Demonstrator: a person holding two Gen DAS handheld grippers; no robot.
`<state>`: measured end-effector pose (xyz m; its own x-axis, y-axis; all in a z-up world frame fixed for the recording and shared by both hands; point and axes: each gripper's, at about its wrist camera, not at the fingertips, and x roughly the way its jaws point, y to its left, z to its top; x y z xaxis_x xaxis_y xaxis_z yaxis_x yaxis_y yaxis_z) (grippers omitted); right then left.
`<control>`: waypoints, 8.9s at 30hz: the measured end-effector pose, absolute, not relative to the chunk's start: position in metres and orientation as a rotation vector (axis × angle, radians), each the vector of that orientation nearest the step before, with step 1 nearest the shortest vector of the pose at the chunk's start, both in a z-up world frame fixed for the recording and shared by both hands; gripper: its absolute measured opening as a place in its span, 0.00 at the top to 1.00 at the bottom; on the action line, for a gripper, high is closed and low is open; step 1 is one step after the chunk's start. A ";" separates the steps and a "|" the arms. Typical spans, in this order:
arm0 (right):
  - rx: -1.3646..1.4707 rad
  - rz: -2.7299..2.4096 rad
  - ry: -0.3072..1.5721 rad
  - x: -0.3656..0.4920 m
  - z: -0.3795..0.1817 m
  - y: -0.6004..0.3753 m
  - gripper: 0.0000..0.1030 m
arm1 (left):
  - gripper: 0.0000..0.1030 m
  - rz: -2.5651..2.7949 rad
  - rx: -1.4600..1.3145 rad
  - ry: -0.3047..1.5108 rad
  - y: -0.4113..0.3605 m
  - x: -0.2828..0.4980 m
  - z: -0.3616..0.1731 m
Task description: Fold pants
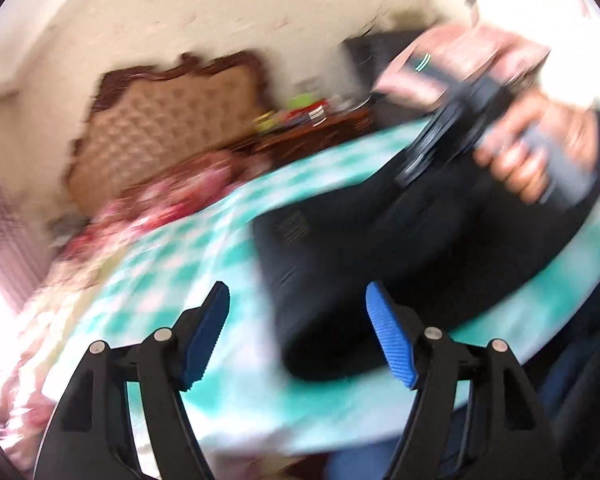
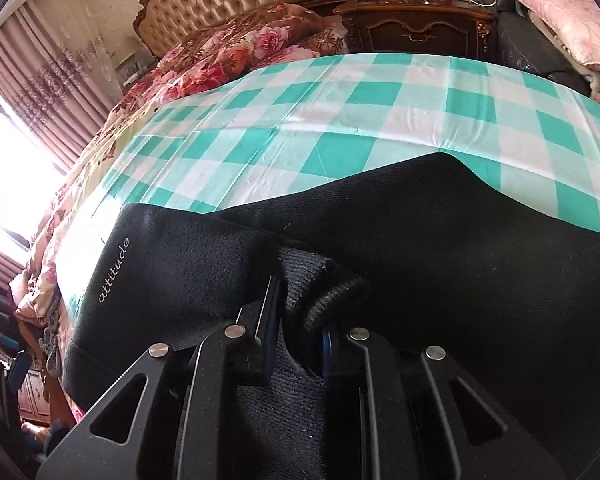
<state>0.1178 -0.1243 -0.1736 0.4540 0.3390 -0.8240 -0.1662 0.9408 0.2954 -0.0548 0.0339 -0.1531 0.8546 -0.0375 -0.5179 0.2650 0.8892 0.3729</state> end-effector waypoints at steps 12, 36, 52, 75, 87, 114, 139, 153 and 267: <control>0.054 0.206 1.057 0.113 -0.169 -0.112 0.80 | 0.29 -0.002 0.879 0.625 -0.001 -0.012 -0.208; 0.134 0.181 1.073 0.109 -0.163 -0.128 0.70 | 0.69 -0.122 0.317 0.648 0.098 -0.047 -0.155; 0.156 0.155 0.825 0.054 -0.098 -0.092 0.16 | 0.87 -0.260 -0.008 0.919 0.067 0.053 -0.186; -0.093 0.101 1.055 0.055 -0.190 -0.063 0.11 | 0.97 -0.191 -0.140 0.992 0.078 0.196 -0.167; -0.104 0.095 1.053 0.055 -0.187 -0.061 0.11 | 0.96 -0.217 -0.128 1.014 0.072 0.157 -0.188; -0.103 0.015 1.023 0.102 -0.187 -0.068 0.14 | 0.94 -0.260 -0.047 0.936 0.055 0.056 -0.186; -0.144 0.003 1.050 0.056 -0.184 -0.059 0.14 | 0.31 -0.211 -0.197 0.812 0.087 0.034 -0.158; -0.122 0.003 1.053 0.056 -0.184 -0.063 0.13 | 0.46 -0.287 -0.562 0.971 0.125 0.039 -0.212; -0.137 0.120 0.991 0.053 -0.165 -0.079 0.36 | 0.39 -0.262 -0.428 0.954 0.146 0.051 -0.205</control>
